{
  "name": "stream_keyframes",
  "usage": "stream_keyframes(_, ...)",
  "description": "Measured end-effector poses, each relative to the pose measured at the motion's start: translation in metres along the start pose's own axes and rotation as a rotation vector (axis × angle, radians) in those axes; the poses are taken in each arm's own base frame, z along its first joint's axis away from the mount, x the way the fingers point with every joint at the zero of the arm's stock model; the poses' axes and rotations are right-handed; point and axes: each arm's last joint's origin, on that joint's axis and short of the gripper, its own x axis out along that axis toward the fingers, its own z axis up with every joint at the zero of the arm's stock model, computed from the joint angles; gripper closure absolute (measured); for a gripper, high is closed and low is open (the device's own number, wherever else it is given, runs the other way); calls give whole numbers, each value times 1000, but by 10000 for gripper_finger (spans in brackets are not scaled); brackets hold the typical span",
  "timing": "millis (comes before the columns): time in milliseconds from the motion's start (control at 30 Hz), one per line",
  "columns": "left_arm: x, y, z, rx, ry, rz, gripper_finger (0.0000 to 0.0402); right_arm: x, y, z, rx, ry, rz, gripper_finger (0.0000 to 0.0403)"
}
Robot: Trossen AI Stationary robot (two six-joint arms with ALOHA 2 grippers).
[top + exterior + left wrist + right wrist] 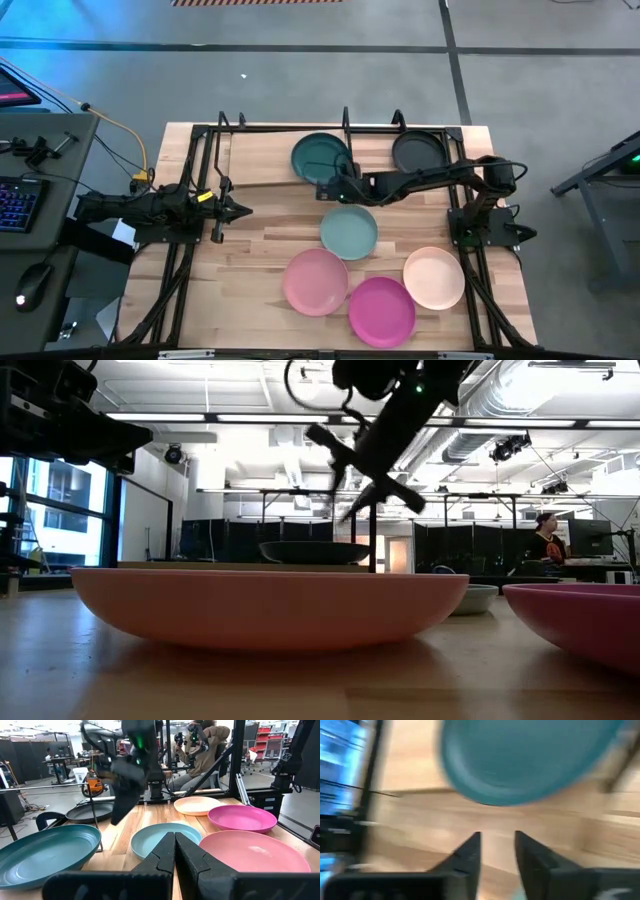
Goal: Place and stack plates onto a shelf
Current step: Put the dark green plate on the shelf
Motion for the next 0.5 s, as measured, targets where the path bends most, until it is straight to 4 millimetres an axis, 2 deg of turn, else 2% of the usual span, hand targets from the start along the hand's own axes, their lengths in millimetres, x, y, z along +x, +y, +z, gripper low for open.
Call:
stream_keyframes(67, 0, 0, 0, 0, 0, 0, 401, 4, -7, -3, -25, -1, -63, 383)
stream_keyframes(167, 0, 0, 0, 0, 0, 0, 401, 5, -8, 1, -72, -11, -77, 386)
stream_keyframes(233, 0, 0, 0, 0, 0, 0, 401, 2, -18, 1, -146, 20, -174, 396)
stream_keyframes(400, 0, 0, 0, 0, -1, 0, 401, -31, -42, -6, -504, 206, -392, 401)
stream_keyframes(500, 0, 0, 0, 0, 0, 0, 401, -49, -60, -1, -627, 241, -409, 402)
